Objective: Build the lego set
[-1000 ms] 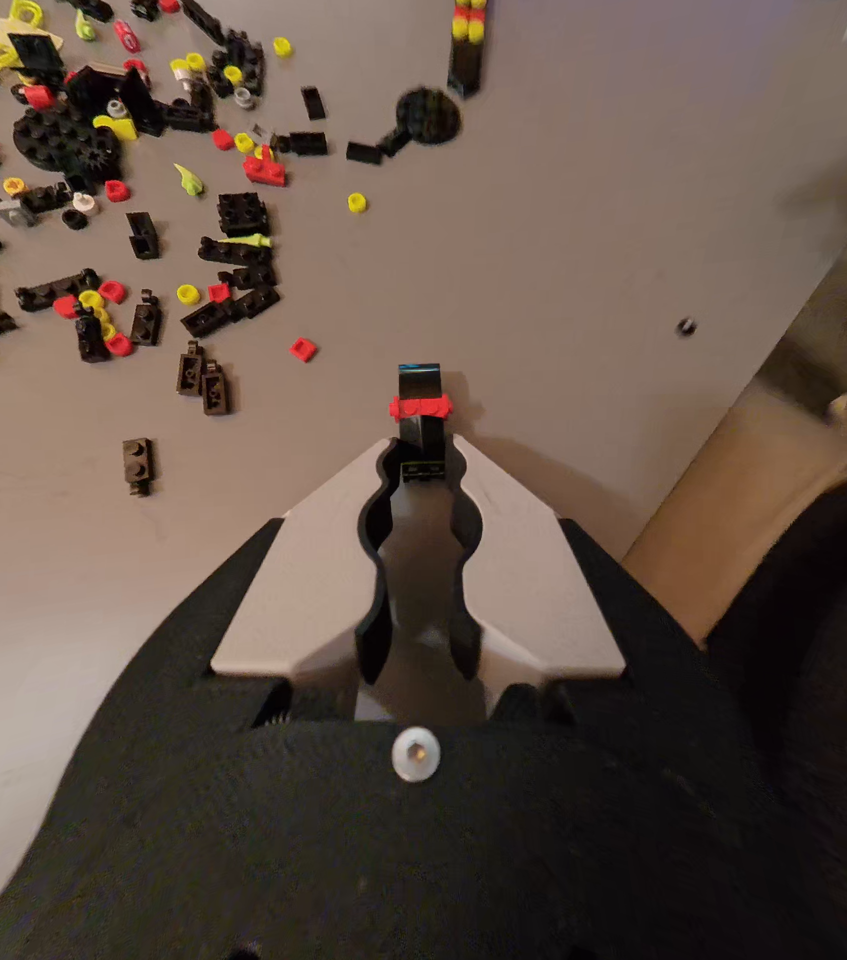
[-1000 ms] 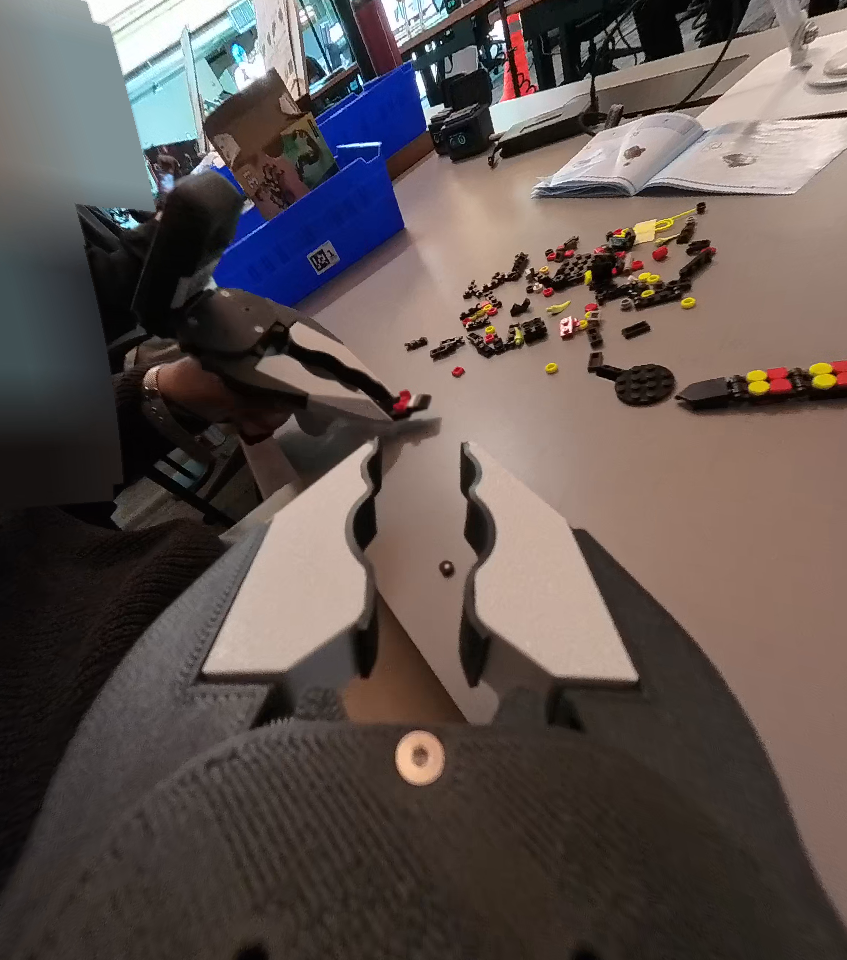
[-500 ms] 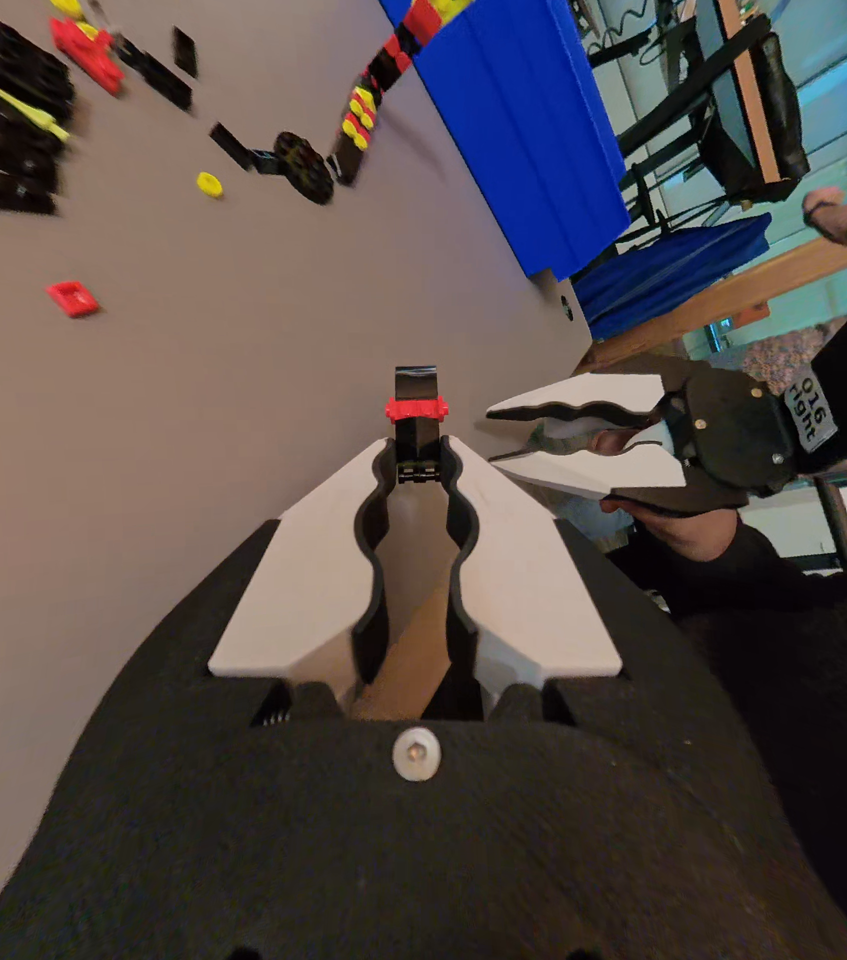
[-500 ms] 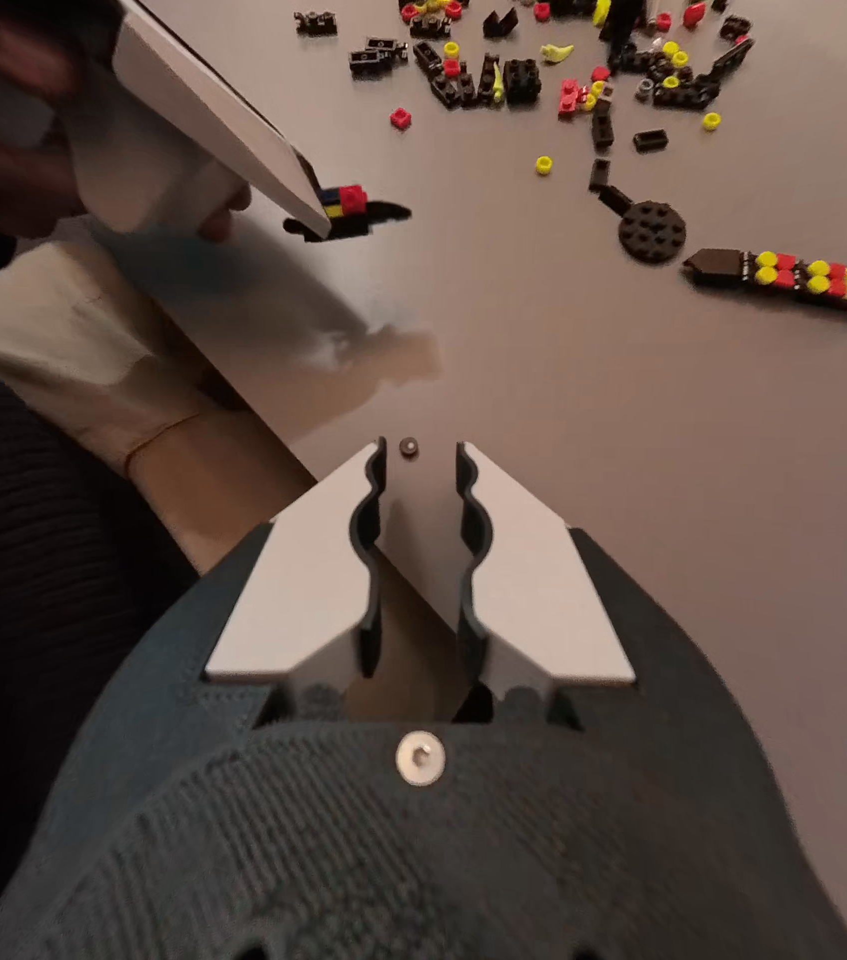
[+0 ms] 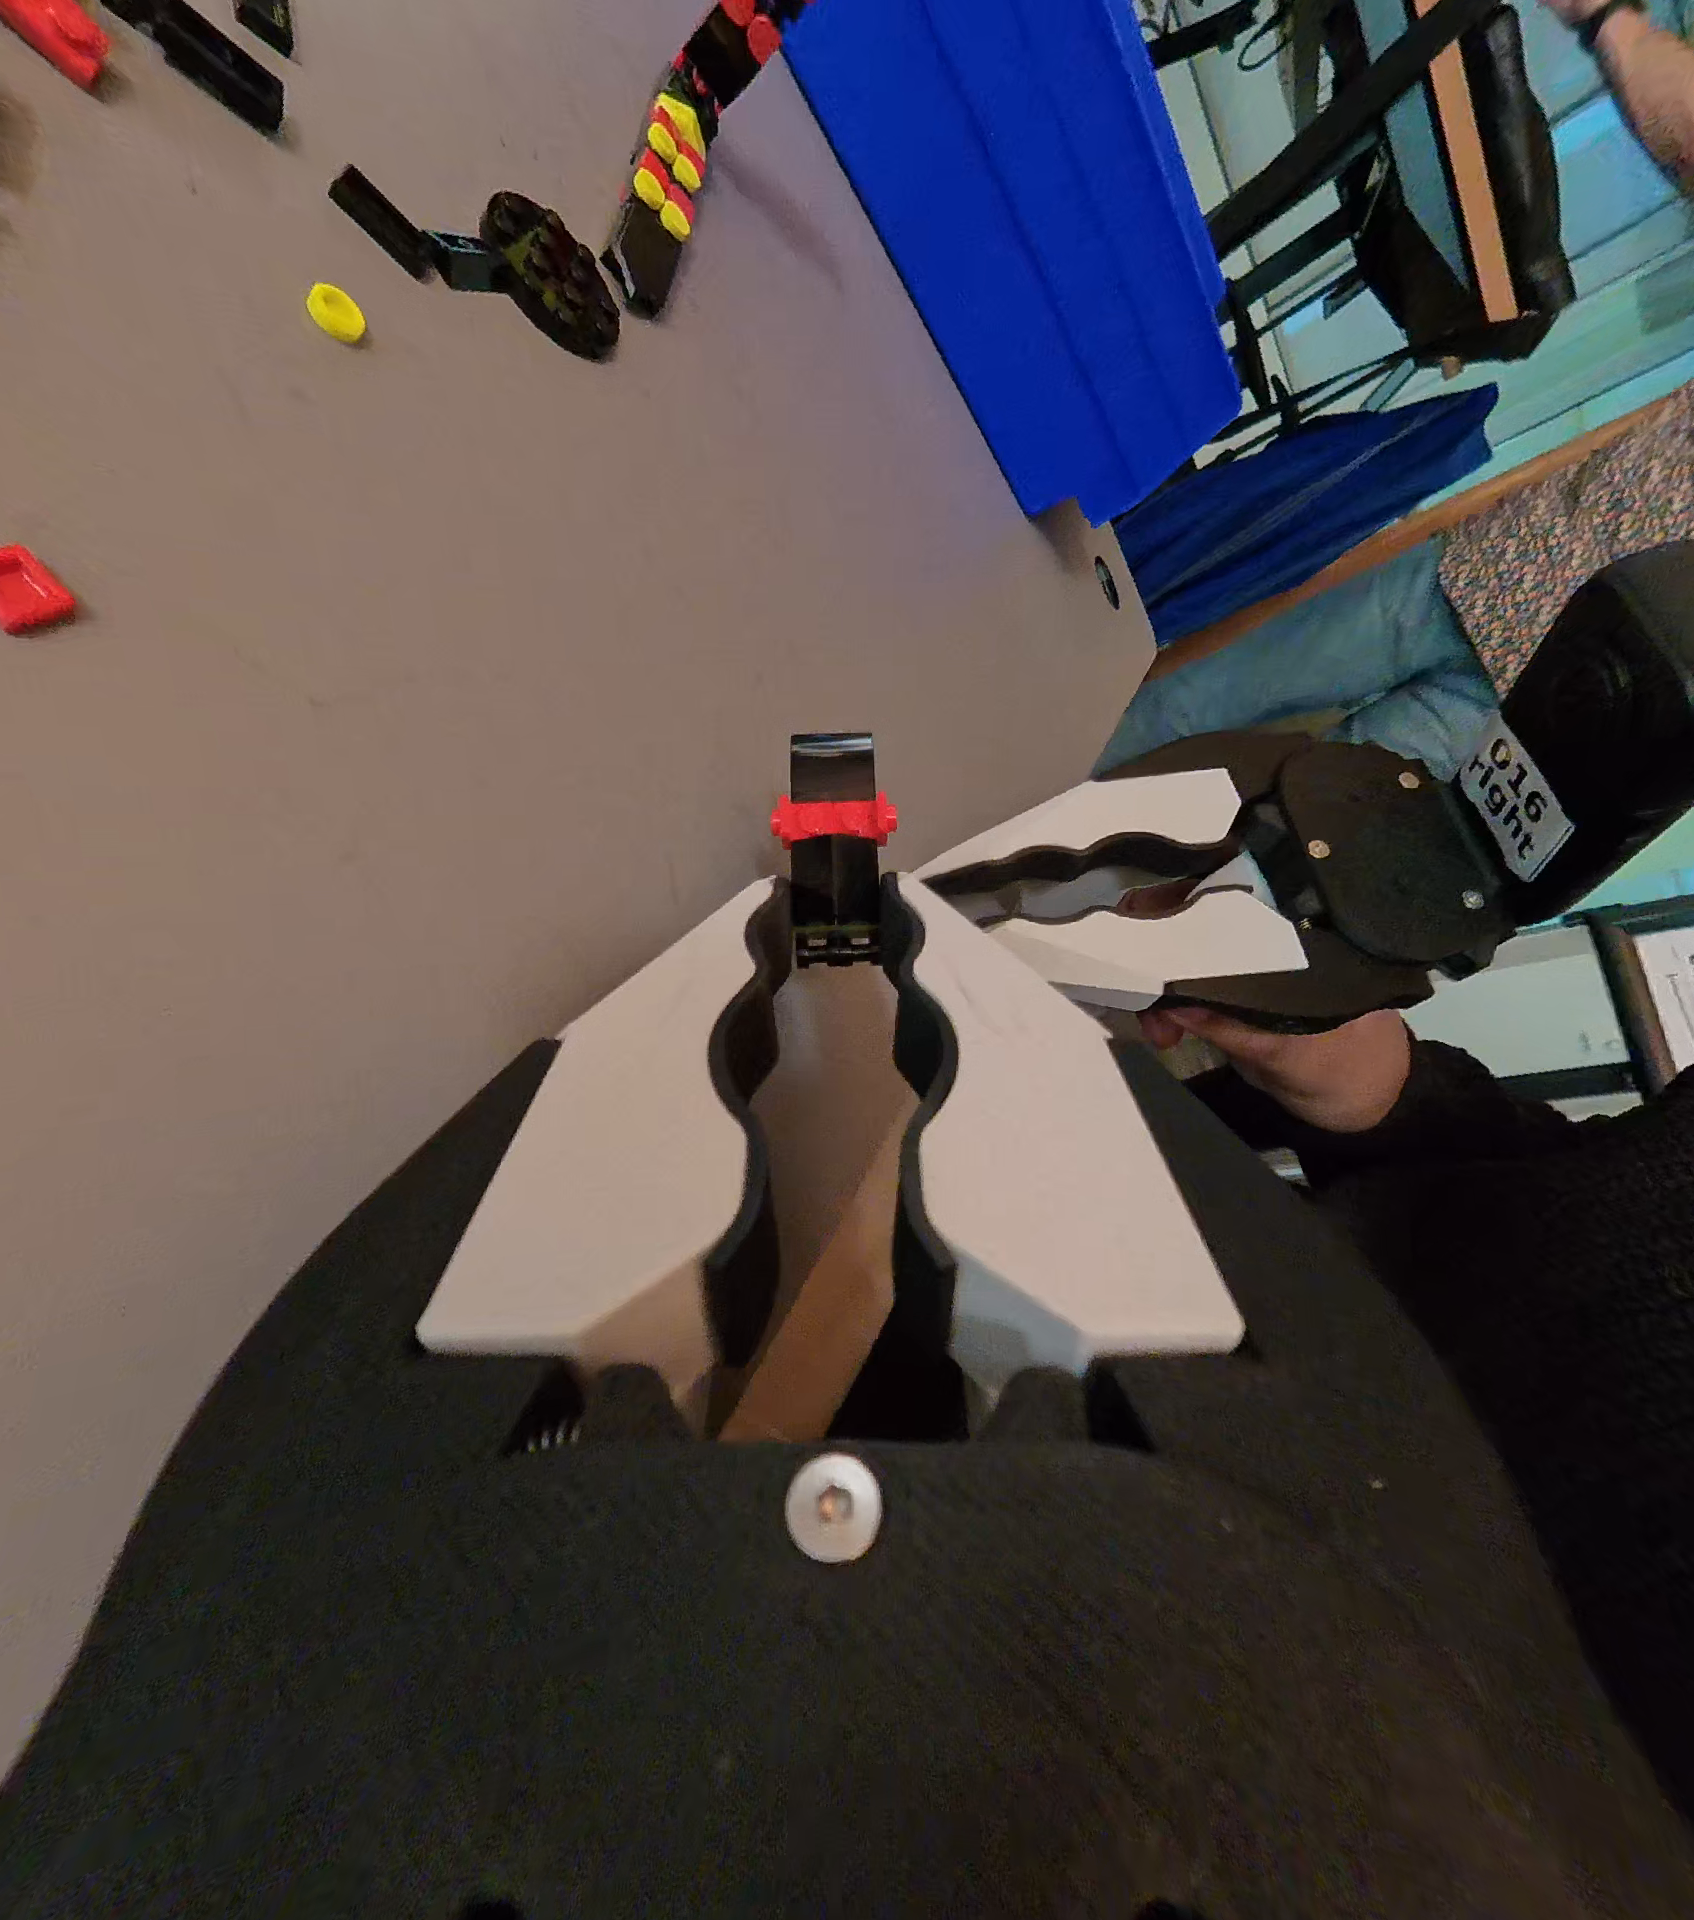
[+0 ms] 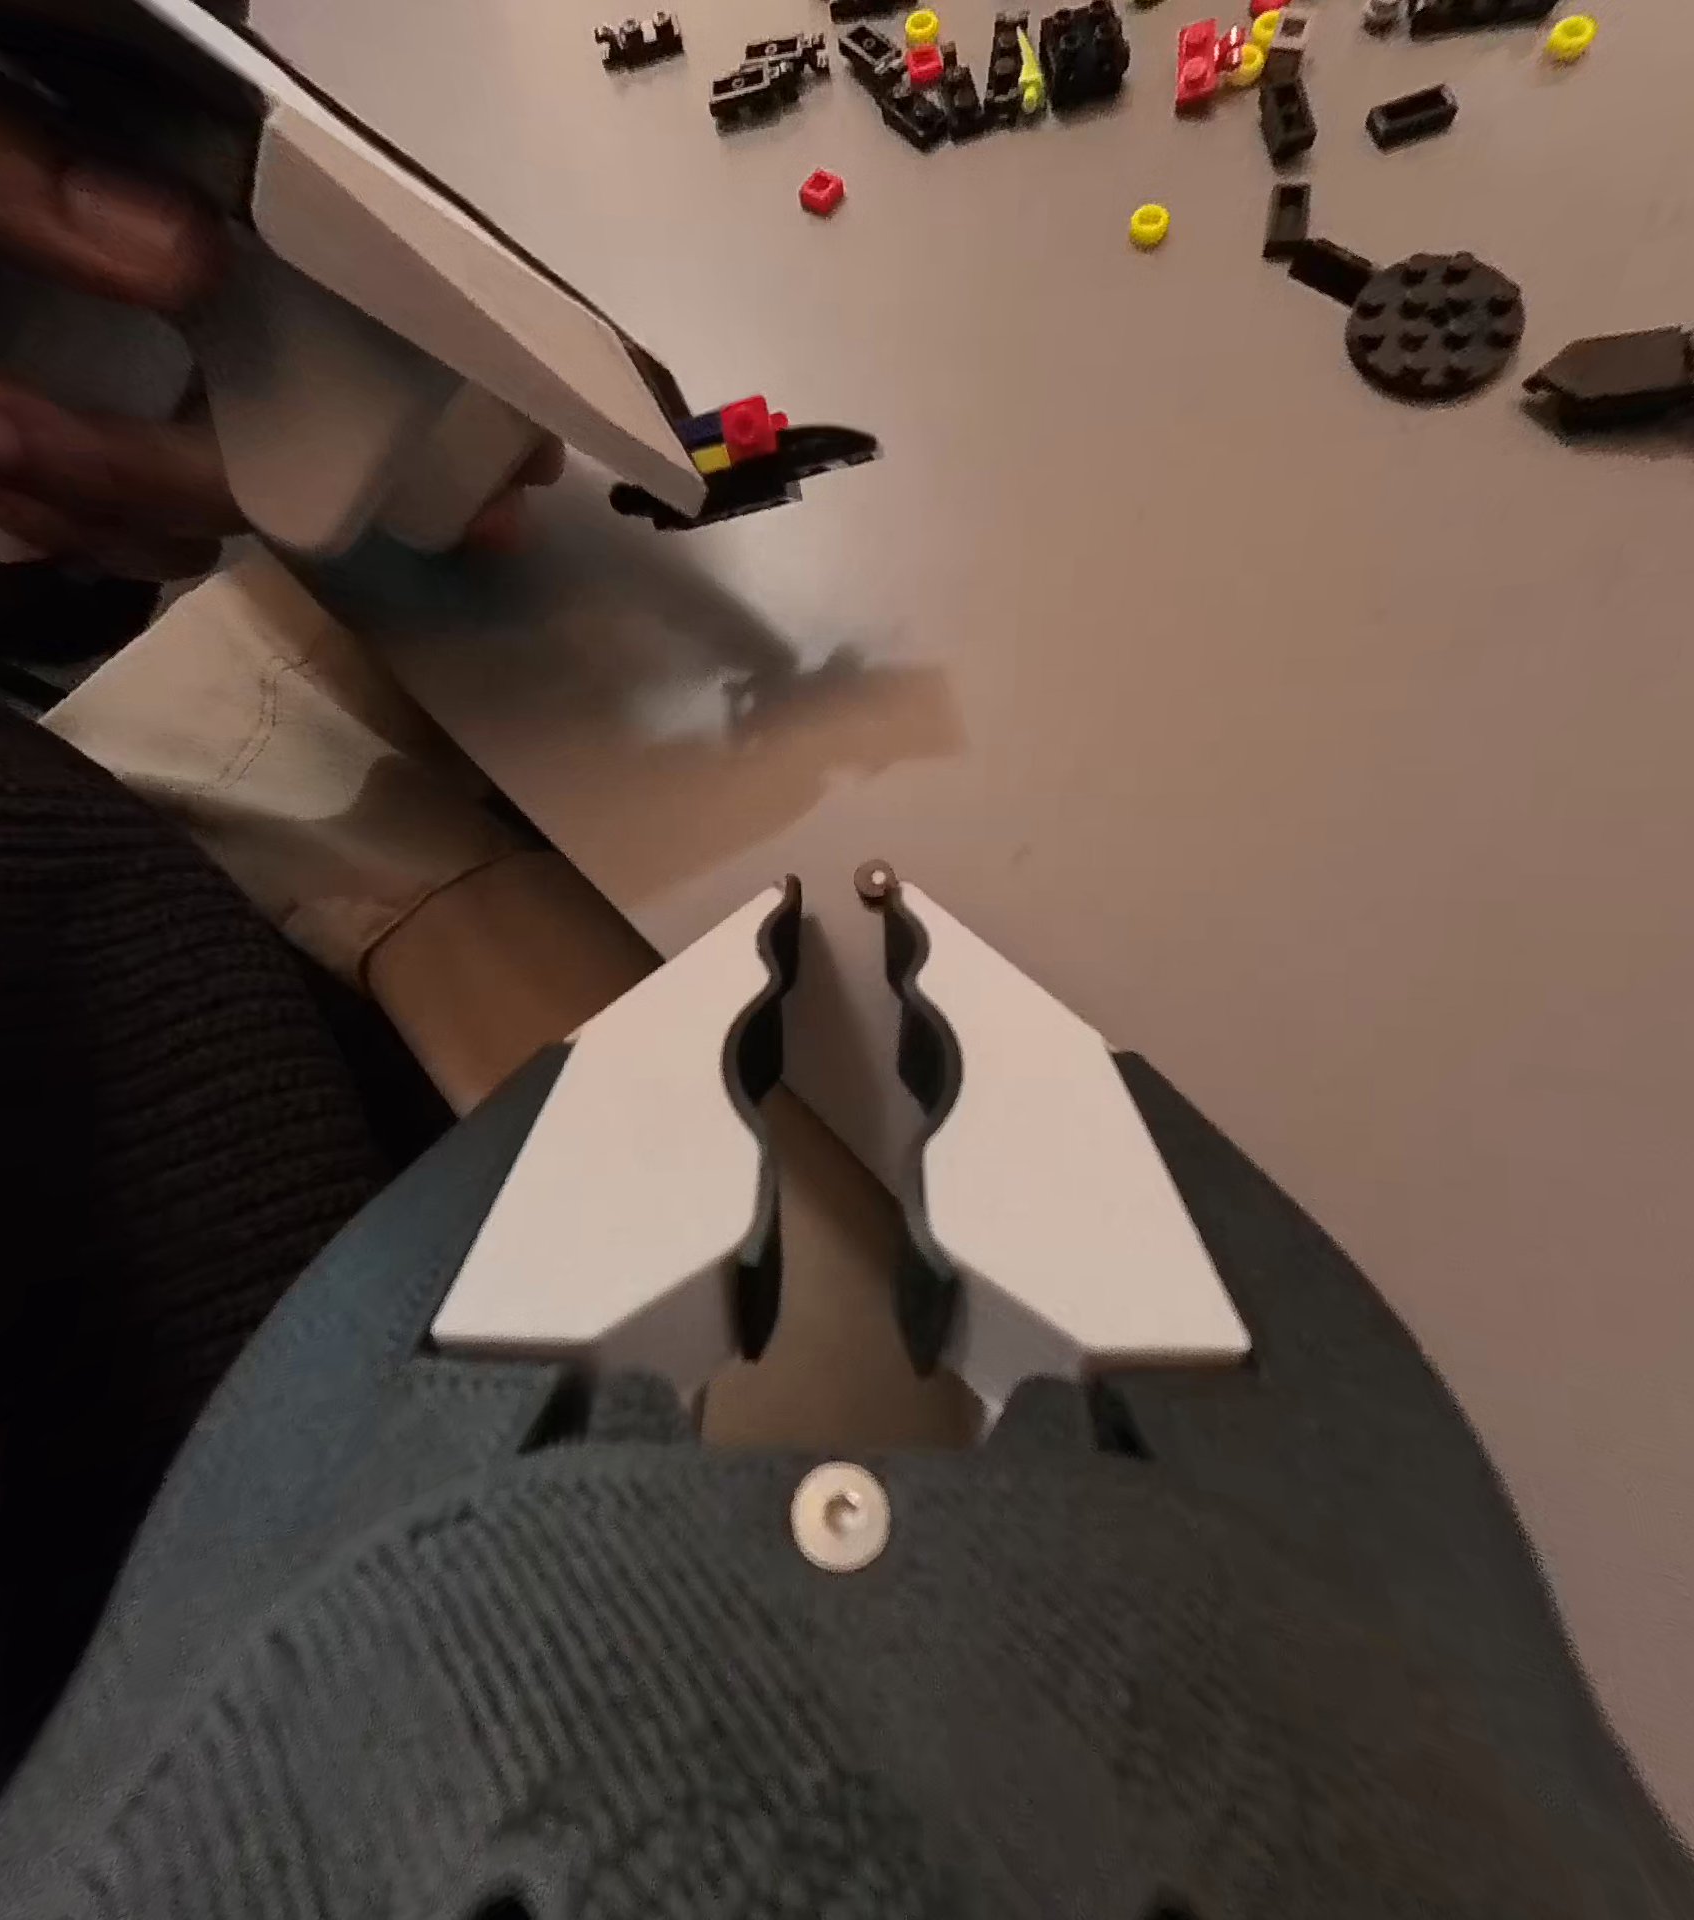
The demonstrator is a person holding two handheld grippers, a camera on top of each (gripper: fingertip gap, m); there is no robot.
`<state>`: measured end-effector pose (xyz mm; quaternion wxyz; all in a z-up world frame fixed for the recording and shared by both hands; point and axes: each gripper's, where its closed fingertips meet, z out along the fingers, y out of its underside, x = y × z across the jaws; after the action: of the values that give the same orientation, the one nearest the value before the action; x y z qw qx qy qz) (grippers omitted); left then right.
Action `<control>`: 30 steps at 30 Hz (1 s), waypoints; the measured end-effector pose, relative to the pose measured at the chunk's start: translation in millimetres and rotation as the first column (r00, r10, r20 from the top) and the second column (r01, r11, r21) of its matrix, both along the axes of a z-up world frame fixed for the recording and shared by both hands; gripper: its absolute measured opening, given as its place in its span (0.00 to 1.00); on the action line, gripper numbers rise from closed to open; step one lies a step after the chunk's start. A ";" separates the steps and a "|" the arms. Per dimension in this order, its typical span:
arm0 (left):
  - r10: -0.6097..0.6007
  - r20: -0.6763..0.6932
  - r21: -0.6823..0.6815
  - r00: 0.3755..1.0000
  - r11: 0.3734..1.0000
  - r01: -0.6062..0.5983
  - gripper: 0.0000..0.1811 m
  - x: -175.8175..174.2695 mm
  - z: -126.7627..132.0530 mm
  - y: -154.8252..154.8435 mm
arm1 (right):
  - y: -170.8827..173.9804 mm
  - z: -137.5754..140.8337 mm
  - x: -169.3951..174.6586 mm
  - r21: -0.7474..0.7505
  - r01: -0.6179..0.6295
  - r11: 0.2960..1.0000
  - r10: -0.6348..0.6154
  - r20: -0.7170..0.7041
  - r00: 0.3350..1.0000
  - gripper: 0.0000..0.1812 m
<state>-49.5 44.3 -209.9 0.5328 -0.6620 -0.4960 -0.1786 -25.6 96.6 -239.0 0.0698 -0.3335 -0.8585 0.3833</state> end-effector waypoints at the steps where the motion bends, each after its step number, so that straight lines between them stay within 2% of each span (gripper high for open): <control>1: -0.002 -0.009 -0.007 1.000 1.000 0.002 0.07 -0.4 -0.4 -0.3 | -2.2 0.1 -0.4 -0.003 -0.008 1.000 0.008 -0.003 1.000 0.09; 10: -0.012 -0.006 0.006 1.000 1.000 0.012 0.08 -0.6 0.5 -0.5 | -19.0 -0.2 -1.9 0.027 -0.083 0.996 0.084 -0.065 0.994 0.14; 16: -0.014 -0.003 0.012 1.000 1.000 0.014 0.08 0.0 1.1 -0.6 | -10.6 10.6 -7.9 -0.004 -0.048 0.999 0.048 -0.088 0.995 0.09; 24: -0.028 0.001 0.012 1.000 1.000 0.028 0.07 2.4 1.2 0.2 | -17.0 1.0 -0.3 0.046 -0.126 0.991 0.129 -0.074 0.989 0.10; 30: -0.041 0.005 0.018 0.999 0.999 0.041 0.07 4.0 1.7 1.2 | -14.0 -1.2 -3.4 0.053 -0.115 0.992 0.118 -0.064 0.991 0.07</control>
<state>-45.5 45.5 -208.2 0.5335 -0.6669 -0.4820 -0.1956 -29.0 82.6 -240.2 0.0840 -0.2679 -0.8828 0.3766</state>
